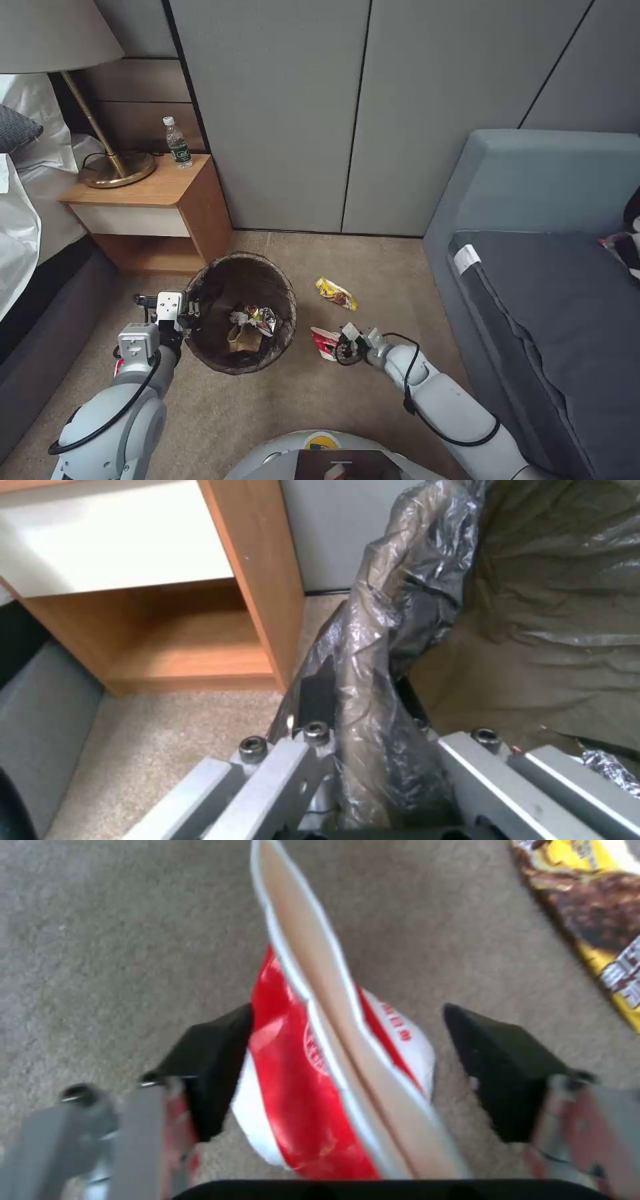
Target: Pick up the trash bin, then pick up the garbage from the floor and place it into the trash bin.
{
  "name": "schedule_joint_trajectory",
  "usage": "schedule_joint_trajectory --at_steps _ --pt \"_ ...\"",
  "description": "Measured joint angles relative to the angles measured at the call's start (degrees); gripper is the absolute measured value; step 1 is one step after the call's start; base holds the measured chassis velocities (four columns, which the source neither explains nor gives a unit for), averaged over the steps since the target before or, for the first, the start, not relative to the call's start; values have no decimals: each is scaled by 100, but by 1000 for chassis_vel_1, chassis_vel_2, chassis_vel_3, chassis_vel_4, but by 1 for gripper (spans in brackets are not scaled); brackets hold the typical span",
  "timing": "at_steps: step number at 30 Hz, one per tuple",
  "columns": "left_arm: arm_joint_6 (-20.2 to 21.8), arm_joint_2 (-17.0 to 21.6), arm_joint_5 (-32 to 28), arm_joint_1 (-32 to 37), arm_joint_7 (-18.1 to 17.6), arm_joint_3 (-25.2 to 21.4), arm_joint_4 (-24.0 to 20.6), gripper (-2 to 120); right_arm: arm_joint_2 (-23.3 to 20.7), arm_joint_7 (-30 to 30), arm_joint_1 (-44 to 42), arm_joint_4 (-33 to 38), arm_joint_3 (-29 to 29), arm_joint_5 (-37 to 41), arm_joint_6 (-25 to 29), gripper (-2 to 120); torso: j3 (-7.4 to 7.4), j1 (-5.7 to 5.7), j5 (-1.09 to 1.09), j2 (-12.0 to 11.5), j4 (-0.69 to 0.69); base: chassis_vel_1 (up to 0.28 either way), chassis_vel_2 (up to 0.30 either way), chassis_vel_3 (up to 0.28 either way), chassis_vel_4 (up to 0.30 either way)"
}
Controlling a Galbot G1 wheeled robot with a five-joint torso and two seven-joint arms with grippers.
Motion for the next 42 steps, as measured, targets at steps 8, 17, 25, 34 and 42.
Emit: schedule_joint_trajectory --at_steps 8,17,25,34,42 --pt "0 -9 30 9 -1 26 8 3 51 -96 -20 -111 33 -42 81 41 0 0 0 0 0 0 0 0 0" --pt "-2 -74 43 19 -4 56 15 3 140 -139 38 -300 51 -55 160 9 0 0 1 0 0 0 0 0 0" --pt "-1 -67 41 34 -5 101 14 3 241 -6 5 -210 308 24 211 0 0 0 1 0 1 0 0 0 0" --pt "0 -9 29 91 -5 143 -19 3 -132 379 -601 1139 1058 576 -77 0 0 0 0 0 -1 0 0 0 0" --pt "12 75 -58 123 -5 168 -59 3 -370 433 -1153 2963 1861 1173 -679 0 -1 0 1 0 1 0 0 0 0"
